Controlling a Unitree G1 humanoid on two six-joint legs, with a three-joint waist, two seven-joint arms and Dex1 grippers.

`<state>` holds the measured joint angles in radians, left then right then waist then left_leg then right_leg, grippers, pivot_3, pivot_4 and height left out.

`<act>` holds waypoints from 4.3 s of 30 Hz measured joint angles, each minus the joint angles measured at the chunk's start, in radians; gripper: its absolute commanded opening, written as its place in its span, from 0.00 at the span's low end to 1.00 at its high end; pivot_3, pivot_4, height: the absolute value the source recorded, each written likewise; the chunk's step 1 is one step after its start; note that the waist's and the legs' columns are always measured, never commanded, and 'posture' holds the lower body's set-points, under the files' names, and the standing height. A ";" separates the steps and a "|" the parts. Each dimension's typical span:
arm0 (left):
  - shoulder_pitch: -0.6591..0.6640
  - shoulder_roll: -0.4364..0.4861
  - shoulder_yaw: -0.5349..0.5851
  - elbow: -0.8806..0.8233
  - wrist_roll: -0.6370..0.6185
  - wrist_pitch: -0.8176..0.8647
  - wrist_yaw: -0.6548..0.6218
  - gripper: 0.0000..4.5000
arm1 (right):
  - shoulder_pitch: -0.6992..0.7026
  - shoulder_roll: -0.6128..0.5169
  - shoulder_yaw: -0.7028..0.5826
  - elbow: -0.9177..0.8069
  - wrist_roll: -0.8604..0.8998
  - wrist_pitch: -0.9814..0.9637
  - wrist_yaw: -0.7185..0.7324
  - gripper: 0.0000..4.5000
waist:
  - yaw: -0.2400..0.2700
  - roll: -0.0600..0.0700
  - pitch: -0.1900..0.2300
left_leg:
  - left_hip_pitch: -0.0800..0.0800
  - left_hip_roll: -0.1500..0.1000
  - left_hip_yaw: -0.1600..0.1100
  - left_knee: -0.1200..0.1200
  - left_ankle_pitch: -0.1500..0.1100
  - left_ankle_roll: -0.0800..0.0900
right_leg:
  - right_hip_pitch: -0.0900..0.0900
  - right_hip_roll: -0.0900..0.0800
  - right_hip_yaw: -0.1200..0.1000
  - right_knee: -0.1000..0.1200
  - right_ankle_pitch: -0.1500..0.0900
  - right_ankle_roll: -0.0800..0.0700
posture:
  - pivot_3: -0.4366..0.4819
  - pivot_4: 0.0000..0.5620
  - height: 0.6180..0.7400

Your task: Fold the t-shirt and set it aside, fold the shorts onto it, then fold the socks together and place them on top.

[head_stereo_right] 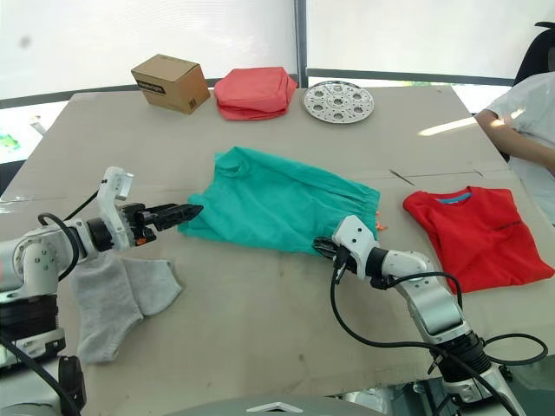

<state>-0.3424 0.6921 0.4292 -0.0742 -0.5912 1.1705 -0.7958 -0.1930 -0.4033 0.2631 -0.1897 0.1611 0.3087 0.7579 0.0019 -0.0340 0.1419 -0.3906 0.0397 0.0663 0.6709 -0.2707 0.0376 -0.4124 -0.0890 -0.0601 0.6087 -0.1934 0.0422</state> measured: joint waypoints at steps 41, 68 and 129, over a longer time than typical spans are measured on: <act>0.336 -0.030 0.293 -0.141 -0.357 -0.179 0.103 0.54 | -0.177 0.055 -0.019 0.044 0.041 0.069 -0.003 0.00 | -0.003 0.002 0.001 | 0.004 0.000 0.003 -0.003 -0.002 0.003 | -0.001 0.001 0.002 0.000 0.000 -0.002 | 0.48 0.27 1.00; -0.317 -0.171 -0.079 0.639 0.209 -0.922 0.424 0.54 | -0.160 0.132 0.048 0.189 -0.064 0.038 -0.085 0.00 | -0.010 -0.003 -0.002 | 0.003 -0.002 0.004 -0.002 -0.001 0.001 | 0.001 0.002 0.001 -0.001 0.002 0.001 | 0.48 0.27 1.00; 0.470 0.087 -0.048 -0.428 -0.336 -0.457 -0.133 1.00 | 0.006 -0.157 -0.095 -0.196 0.374 0.536 -0.501 0.02 | -0.006 0.010 0.002 | -0.005 -0.001 -0.003 -0.002 -0.003 0.004 | -0.005 0.001 -0.001 -0.006 -0.004 0.001 | 0.48 0.27 1.00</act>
<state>0.1273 0.7788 0.3810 -0.5019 -0.9272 0.7132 -0.9284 -0.1871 -0.5604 0.1684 -0.3860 0.5355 0.8448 0.2569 -0.0045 -0.0245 0.1444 -0.3953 0.0391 0.0629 0.6689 -0.2739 0.0421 -0.4176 -0.0880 -0.0611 0.6030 -0.1976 0.0435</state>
